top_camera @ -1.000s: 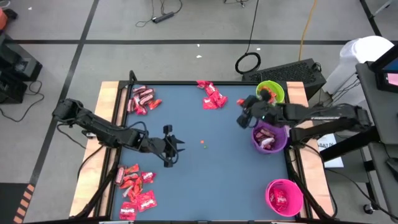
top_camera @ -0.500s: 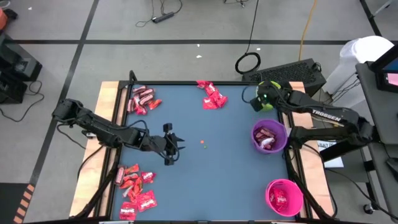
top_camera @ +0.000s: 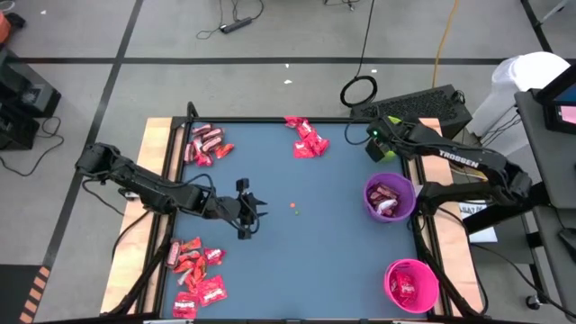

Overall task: Organize candy in baskets
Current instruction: Put the orange chocolate bar into the green bucket

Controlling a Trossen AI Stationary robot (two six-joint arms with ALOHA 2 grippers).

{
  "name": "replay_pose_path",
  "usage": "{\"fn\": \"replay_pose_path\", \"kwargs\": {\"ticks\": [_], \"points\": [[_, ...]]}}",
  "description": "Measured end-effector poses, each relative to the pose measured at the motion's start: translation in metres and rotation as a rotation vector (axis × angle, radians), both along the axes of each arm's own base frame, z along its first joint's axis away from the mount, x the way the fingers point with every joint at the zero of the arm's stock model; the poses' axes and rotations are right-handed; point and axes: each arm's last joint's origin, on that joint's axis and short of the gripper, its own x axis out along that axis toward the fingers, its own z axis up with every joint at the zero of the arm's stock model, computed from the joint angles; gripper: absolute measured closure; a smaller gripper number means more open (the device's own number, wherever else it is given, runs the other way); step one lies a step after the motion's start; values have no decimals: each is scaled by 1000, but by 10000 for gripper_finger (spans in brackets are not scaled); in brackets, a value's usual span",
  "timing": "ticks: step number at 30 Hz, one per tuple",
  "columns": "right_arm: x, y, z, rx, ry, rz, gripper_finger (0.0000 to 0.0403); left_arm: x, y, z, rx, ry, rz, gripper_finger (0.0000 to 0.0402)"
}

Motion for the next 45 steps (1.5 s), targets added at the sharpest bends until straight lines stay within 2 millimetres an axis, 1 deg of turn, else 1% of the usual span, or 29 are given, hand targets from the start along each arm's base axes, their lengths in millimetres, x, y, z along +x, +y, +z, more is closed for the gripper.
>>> {"fn": "replay_pose_path", "kwargs": {"ticks": [3, 7, 10, 13, 18, 22, 27, 30, 32, 35, 39, 42, 45], "points": [[4, 4, 10, 13, -60, 12, 187, 0, 0, 1, -1, -1, 0, 265], [14, 14, 27, 11, -195, 86, 182, 1, 0, 8, -4, 0, 3, 265], [27, 23, 36, 41, -352, 209, 183, -2, 1, 16, -15, 27, 23, 265], [43, 35, 42, 66, -481, 355, 183, -8, 3, 27, -31, 55, 79, 265], [65, 56, 39, 20, -617, 544, 183, -23, 12, 37, -1, 93, 227, 265], [74, 75, 30, 1, -696, 647, 183, -31, 26, 34, 82, 147, 361, 265], [80, 97, 16, 5, -759, 748, 183, -31, 50, 26, 119, 235, 471, 265], [80, 106, 9, 14, -794, 775, 184, -29, 70, 24, 104, 253, 558, 262], [81, 110, 6, 12, -819, 794, 184, -30, 85, 20, 87, 291, 613, 253], [81, 116, 5, 13, -838, 817, 184, -33, 110, 15, 38, 332, 698, 229], [81, 121, 6, 21, -844, 839, 184, -36, 142, 3, -23, 398, 808, 201], [82, 122, 6, 20, -843, 847, 184, -39, 162, -8, -54, 454, 868, 197], [82, 122, 6, 17, -842, 847, 184, -42, 176, -18, -87, 503, 914, 196]]}}
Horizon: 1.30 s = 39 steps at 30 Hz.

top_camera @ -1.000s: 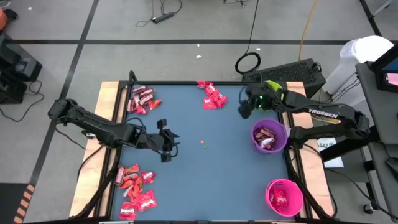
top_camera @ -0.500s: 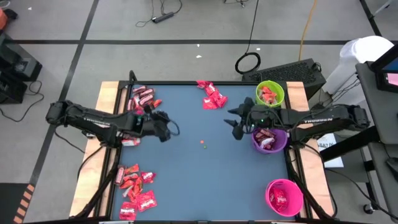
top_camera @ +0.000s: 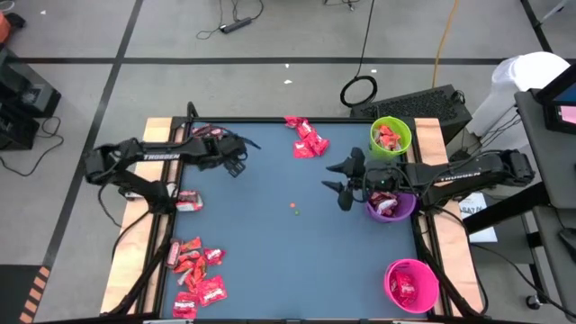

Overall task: Organize candy in baskets
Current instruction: Put the orange chocolate bar into the green bucket

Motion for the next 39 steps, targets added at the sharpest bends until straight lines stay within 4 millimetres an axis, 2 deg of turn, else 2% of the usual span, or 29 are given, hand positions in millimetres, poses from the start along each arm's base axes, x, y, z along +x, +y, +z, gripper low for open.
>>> {"fn": "replay_pose_path", "kwargs": {"ticks": [7, 12, 16, 19, 22, 27, 30, 39], "points": [[1, 0, 2, -9, -23, 0, 184, -6, 24, -23, -46, 84, 96, 196], [1, 0, 2, -16, -22, 3, 184, -6, 38, -35, -64, 103, 73, 196], [1, 0, 2, -16, -21, 3, 184, -5, 43, -43, -152, 79, 18, 200], [1, 0, 2, -17, -21, 3, 184, -5, 46, -46, -192, 68, -5, 224], [1, 0, 2, -17, -19, 3, 184, -5, 46, -46, -196, 69, -14, 270], [4, 0, -2, -17, 0, 4, 184, -5, 42, -42, -194, 65, -50, 352], [9, 0, -8, -18, 28, 4, 184, -2, 35, -34, -189, 44, -102, 387], [30, 4, -32, -66, 87, 46, 184, 13, -5, 6, -104, -120, -298, 390]]}}
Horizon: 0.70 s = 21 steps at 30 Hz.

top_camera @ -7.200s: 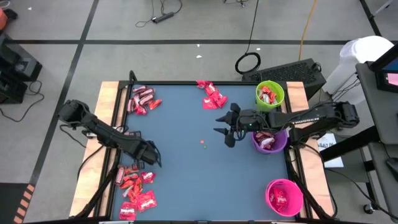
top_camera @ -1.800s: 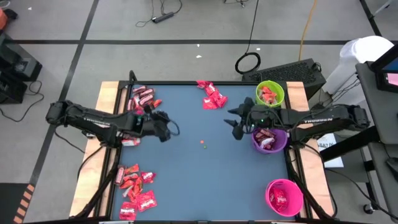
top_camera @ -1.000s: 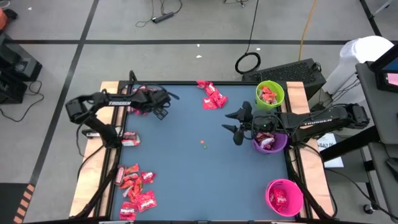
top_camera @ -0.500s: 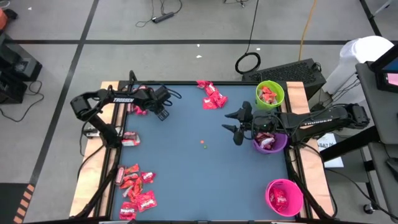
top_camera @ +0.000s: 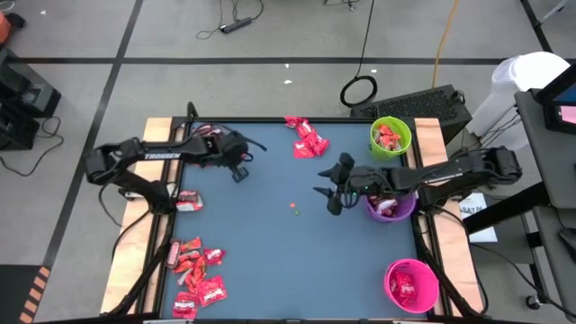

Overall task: Organize candy in baskets
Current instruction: Put the orange chocolate bar into the green bucket

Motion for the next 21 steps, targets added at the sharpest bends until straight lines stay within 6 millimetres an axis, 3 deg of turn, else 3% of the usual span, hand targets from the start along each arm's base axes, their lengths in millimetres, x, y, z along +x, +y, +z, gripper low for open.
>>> {"fn": "replay_pose_path", "kwargs": {"ticks": [11, 21], "points": [[27, 20, -8, -105, -144, 189, 184, 32, -70, 39, -109, -409, -559, 389], [47, 23, -15, -52, -289, 227, 184, 47, -111, 57, -71, -614, -749, 389]]}}
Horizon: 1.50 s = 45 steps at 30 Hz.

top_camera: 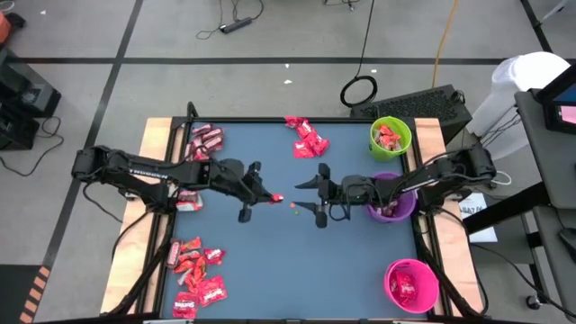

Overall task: Organize candy in baskets
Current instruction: Put the orange chocolate bar into the green bucket

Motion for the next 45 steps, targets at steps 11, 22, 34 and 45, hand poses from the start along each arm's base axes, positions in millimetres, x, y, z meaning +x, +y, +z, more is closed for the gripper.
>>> {"fn": "replay_pose_path", "kwargs": {"ticks": [11, 22, 34, 45], "points": [[32, 4, 1, 11, -76, 38, 184, 3, -7, 7, 1, -76, -12, 389], [46, 6, 9, -1, -95, 43, 264, 3, -8, 7, -1, -80, -15, 389], [46, 6, 8, -49, -87, 48, 380, 4, -8, 7, 5, -90, -20, 312], [36, 4, 17, -68, 14, 28, 378, -9, -2, -15, 37, 167, 54, 231]]}}
